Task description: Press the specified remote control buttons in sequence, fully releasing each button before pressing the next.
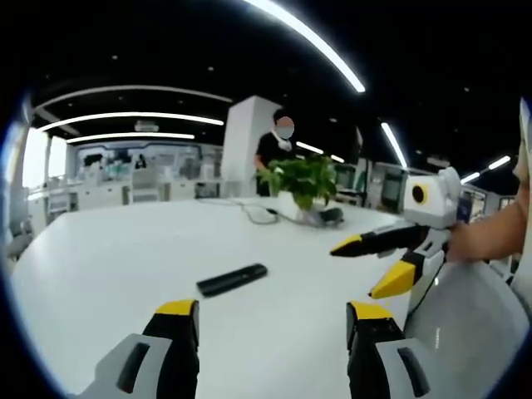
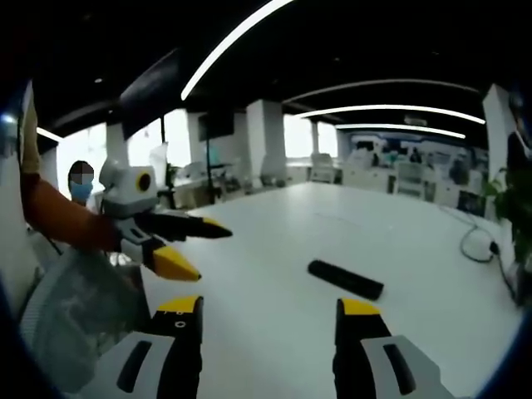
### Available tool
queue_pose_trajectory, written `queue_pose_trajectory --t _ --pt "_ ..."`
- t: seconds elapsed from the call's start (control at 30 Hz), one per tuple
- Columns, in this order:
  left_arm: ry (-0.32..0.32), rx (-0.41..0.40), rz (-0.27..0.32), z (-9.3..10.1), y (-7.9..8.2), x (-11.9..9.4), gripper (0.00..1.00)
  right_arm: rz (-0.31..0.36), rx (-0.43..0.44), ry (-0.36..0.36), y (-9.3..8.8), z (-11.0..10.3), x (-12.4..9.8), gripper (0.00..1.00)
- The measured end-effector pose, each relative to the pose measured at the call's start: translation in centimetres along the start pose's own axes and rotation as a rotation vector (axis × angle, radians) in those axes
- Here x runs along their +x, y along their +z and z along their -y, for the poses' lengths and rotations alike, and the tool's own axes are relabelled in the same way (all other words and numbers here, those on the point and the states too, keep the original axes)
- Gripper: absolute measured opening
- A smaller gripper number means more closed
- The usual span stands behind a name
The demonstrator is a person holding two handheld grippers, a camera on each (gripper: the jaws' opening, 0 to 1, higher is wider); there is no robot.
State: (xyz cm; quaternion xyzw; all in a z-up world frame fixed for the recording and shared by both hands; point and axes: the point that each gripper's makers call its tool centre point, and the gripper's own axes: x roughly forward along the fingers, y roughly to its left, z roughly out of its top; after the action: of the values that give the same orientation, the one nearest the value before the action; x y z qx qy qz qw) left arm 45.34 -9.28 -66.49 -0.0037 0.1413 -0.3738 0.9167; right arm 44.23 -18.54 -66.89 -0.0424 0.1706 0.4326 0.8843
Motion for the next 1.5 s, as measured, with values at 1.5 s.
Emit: queue_pose_trajectory --t 1.5 --pt "-0.052 0.072 -0.028 -2.9 2.2 2.3 0.72 -0.028 -0.083 -0.034 1.7 5.5 -0.3 0.61"
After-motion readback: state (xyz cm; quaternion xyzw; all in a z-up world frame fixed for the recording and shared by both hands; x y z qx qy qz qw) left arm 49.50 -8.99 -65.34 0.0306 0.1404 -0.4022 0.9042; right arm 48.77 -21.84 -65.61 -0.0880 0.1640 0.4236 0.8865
